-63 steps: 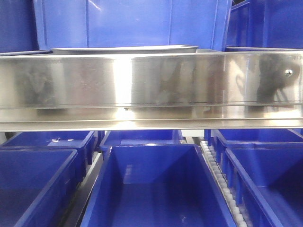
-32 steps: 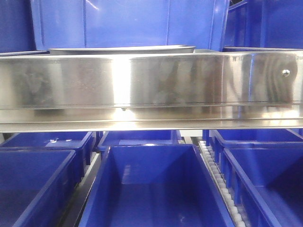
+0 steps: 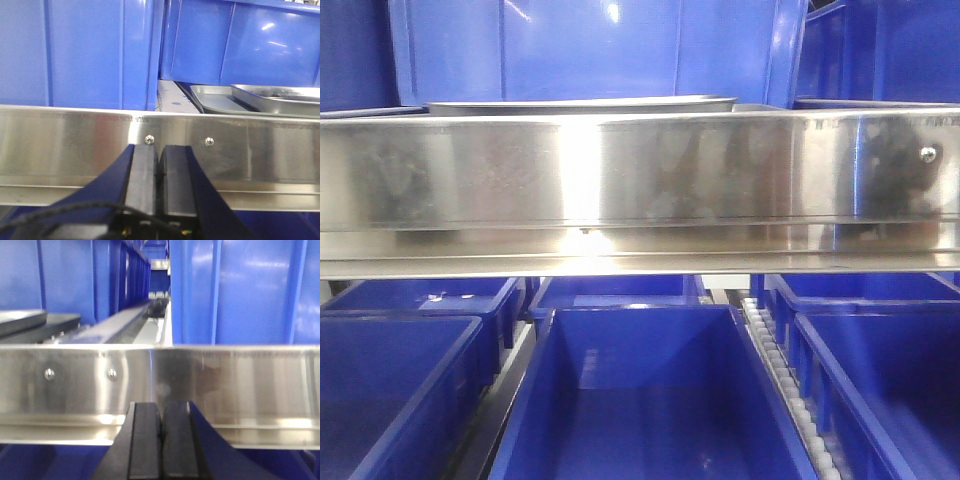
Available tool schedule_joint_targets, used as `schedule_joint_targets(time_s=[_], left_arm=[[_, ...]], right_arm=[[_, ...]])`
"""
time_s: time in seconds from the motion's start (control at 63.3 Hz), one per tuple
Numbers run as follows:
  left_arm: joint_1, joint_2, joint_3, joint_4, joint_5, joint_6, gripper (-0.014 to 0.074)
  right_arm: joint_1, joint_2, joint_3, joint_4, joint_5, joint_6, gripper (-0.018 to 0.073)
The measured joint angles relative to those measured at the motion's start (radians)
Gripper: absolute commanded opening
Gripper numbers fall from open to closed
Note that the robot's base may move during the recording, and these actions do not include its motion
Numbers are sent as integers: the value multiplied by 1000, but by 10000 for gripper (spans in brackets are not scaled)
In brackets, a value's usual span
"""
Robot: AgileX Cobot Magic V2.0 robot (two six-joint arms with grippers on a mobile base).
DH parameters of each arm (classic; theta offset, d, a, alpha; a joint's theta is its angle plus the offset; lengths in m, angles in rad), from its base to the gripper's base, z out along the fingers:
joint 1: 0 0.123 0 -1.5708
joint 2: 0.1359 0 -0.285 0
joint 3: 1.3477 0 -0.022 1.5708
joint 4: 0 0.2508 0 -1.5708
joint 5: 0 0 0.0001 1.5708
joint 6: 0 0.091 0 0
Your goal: Stack silver trays without gaps
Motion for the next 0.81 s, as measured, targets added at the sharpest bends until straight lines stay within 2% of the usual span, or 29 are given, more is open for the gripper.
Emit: schedule_joint_targets(time_s=[0.806], left_arm=[[0,0,0,0,0,1,-48]], right_arm=[[0,0,0,0,-4,0,47]])
